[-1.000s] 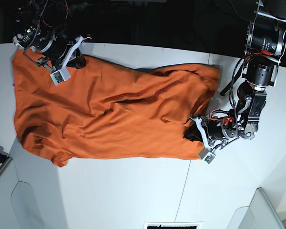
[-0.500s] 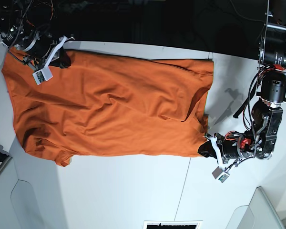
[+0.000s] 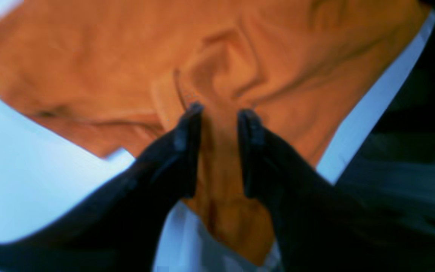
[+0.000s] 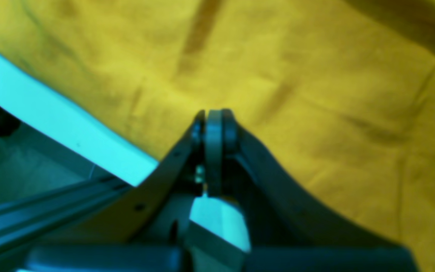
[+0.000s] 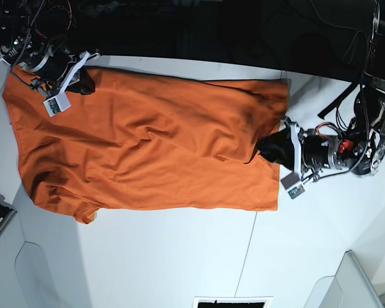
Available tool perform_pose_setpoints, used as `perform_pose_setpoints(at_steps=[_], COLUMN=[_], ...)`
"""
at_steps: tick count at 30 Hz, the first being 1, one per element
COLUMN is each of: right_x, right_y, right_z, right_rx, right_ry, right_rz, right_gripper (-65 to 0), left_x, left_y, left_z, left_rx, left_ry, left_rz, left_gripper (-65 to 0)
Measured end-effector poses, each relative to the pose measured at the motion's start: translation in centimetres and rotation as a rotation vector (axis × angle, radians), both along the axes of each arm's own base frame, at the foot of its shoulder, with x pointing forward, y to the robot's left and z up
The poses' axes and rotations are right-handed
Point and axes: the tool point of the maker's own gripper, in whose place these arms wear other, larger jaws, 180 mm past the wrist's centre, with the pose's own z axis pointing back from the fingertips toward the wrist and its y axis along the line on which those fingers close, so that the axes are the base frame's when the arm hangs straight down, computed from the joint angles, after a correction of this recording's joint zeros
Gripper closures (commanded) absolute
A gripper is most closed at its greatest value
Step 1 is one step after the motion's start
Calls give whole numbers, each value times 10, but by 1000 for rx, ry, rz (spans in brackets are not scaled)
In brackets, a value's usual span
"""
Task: Layout the t-shirt on the table in an organized manner, then fold the t-shirt properly
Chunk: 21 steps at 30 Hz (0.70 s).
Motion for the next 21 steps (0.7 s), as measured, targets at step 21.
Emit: perform_pose_setpoints(at_steps=[21], right_x=[102], right_y=[64], right_z=[84], right_rx=[237], right_ry=[-306], right_rz=[32], right_gripper=[0], left_x=[-24], left_y=[-10], left_z=[-8], left_rx=[56], left_ry=[-117], left_rz=[-13], left_gripper=[-239])
